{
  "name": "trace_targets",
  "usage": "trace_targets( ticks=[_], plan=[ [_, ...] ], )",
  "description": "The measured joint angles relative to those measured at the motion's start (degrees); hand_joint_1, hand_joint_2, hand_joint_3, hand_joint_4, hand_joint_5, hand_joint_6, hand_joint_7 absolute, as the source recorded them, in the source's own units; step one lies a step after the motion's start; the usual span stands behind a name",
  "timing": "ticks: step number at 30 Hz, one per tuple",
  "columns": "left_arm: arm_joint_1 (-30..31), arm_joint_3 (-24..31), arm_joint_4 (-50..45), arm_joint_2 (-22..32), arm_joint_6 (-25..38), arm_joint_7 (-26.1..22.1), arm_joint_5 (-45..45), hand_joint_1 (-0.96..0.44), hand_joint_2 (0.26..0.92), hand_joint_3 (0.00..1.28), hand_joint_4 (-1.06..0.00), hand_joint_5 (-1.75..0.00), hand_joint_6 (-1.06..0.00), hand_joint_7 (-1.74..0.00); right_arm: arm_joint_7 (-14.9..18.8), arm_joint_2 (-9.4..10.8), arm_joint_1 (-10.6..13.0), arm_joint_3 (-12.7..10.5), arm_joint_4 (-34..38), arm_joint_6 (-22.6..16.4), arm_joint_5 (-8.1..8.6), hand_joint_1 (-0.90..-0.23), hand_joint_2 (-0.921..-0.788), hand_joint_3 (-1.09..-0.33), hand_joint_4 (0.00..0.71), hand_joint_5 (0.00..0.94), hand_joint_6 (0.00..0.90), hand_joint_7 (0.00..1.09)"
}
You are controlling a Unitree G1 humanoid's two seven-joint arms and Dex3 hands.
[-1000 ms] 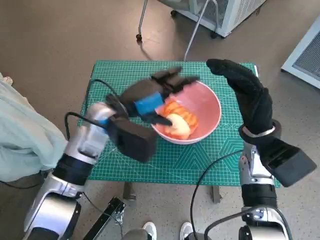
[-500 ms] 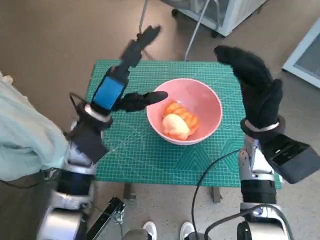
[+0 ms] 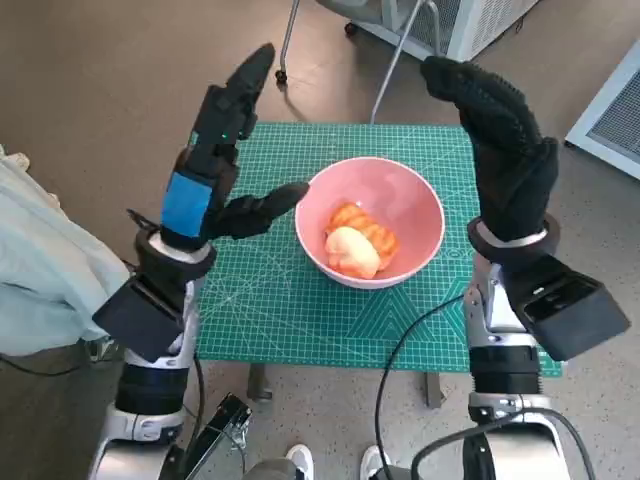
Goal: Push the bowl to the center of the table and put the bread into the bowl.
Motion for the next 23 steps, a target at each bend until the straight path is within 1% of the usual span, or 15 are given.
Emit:
trace_targets(
  ticks=[10,18,23],
  plan=[
    [0.41,-0.02,-2.19,0.04,1.53,-2.46,-2.52,-0.47,0.921,0.28,-0.11,-0.03,-0.01,-0.43,0.08,0.05,-1.06,0.40,0.96,-0.49,0.27,-0.643,-0.921,-0.777,0.242,0.039,0.015,0.76],
    [0.76,0.12,-2.32,0.01,2.74,-2.97,-3.38,-0.44,0.921,0.28,-0.13,-0.03,-0.04,-0.44,0.07,0.20,-1.22,1.06,1.37,-0.89,0.08,-0.644,-0.921,-0.784,0.244,0.037,0.002,0.75],
    [1.17,0.22,-2.90,0.00,3.90,-3.08,-4.20,-0.40,0.921,0.28,-0.15,-0.04,-0.06,-0.45,0.07,0.16,-1.46,1.32,1.83,-0.93,-0.22,-0.657,-0.921,-0.791,0.245,0.035,-0.001,0.74]
  ],
)
